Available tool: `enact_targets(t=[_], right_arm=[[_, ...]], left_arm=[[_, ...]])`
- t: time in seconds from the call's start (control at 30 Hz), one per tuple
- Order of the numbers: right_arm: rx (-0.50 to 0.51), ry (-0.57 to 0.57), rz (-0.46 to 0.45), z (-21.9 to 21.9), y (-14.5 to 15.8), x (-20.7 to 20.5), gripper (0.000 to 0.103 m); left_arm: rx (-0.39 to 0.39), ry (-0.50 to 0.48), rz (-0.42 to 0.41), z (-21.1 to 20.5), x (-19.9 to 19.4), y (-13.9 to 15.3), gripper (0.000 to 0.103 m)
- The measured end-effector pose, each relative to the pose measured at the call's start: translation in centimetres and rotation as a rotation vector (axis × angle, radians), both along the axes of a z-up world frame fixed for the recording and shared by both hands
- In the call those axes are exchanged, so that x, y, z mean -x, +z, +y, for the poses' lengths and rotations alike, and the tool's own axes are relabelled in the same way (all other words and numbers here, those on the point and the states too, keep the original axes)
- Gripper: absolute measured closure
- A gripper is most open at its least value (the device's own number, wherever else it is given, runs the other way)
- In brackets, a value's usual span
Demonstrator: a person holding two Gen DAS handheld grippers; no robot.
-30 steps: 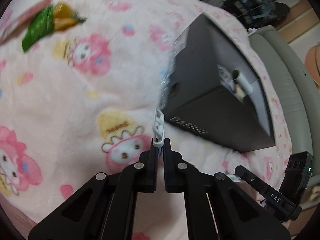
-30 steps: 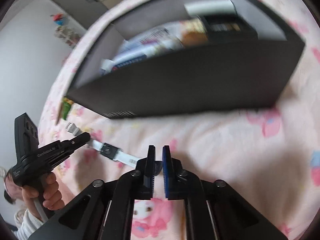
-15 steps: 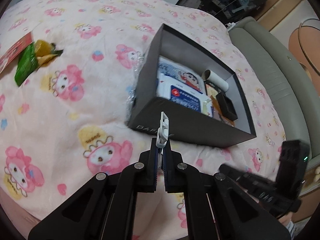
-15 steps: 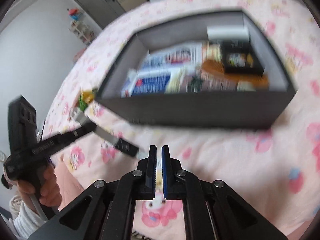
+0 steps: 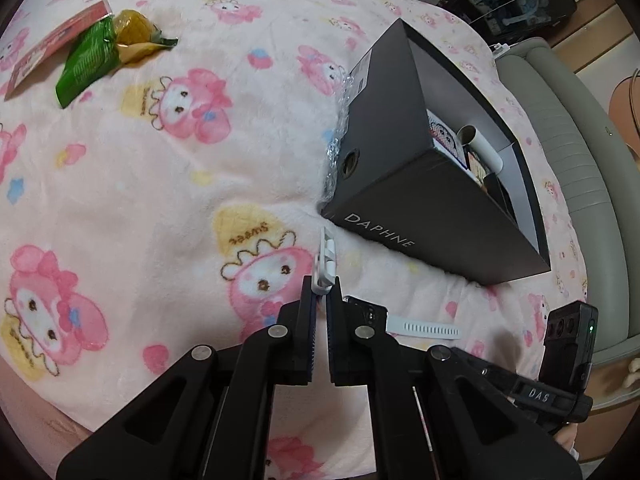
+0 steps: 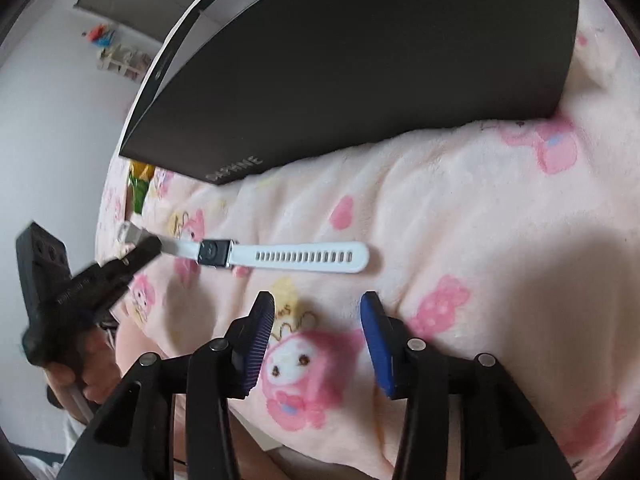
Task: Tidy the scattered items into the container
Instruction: 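Lift the watch with the left tool and carry it over the box, then lower the watch into the box, open the left tool and withdraw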
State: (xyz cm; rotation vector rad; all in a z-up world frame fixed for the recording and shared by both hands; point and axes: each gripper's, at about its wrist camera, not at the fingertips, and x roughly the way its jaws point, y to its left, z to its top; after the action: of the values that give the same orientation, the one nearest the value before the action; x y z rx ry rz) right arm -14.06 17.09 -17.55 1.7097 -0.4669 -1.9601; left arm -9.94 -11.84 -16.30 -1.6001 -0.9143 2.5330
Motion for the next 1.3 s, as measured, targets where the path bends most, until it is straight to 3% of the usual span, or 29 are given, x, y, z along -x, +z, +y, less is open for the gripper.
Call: enact_targets(t=[0.17,0.2,0.23,0.33,0.5,0.87,1.0,1.1,1.17,1.27,1.3], right_arm=[[0.042,-0.062,0.063,-0.2,0.0,1.6,0.063],[0.051,-0.073,0.071,-0.3,-0.1,2.1,0.072],[0.052,-0.068,0.075,-0.6,0.0,2.3,0.091],[0.022,-0.024,0.117,-1.5,0.8,2.3,0.100],[0.028,-0.002,0.186,-1.4,3.5,1.5,0.101],[0.091,-0.040,0.479,1.1,15.1,2.2,0.101],[0.014,-0.080,0.479,2.1,14.3,5.1,0.101],[-0.043,-0.110,0.477,2.9,13.7,7.3,0.101],[-0.104,-0.109,0.423,3.1,11.9,8.2,0.101],[-0.197,-0.131,0.377,3.6,10.3,8.3,0.089],[-0.229,-0.139,0.364,3.7,9.8,8.3,0.082]], left_arm=[[-0.004,0.009,-0.009,-0.3,0.1,-0.4,0.101],[-0.007,0.010,-0.009,-0.4,0.1,-0.4,0.101],[-0.010,0.010,-0.009,-0.4,0.1,-0.4,0.101],[-0.019,0.003,0.009,-0.4,0.0,0.3,0.101],[-0.049,-0.051,0.074,0.6,0.3,3.3,0.101],[-0.100,-0.196,0.289,4.9,4.5,11.7,0.101],[-0.091,-0.191,0.289,5.8,8.7,11.5,0.101],[-0.046,-0.192,0.207,6.9,11.3,9.3,0.101],[-0.012,-0.189,0.140,7.5,12.0,7.8,0.100],[0.027,-0.172,0.100,7.6,11.7,6.7,0.084],[0.032,-0.167,0.102,7.5,11.3,6.8,0.073]])
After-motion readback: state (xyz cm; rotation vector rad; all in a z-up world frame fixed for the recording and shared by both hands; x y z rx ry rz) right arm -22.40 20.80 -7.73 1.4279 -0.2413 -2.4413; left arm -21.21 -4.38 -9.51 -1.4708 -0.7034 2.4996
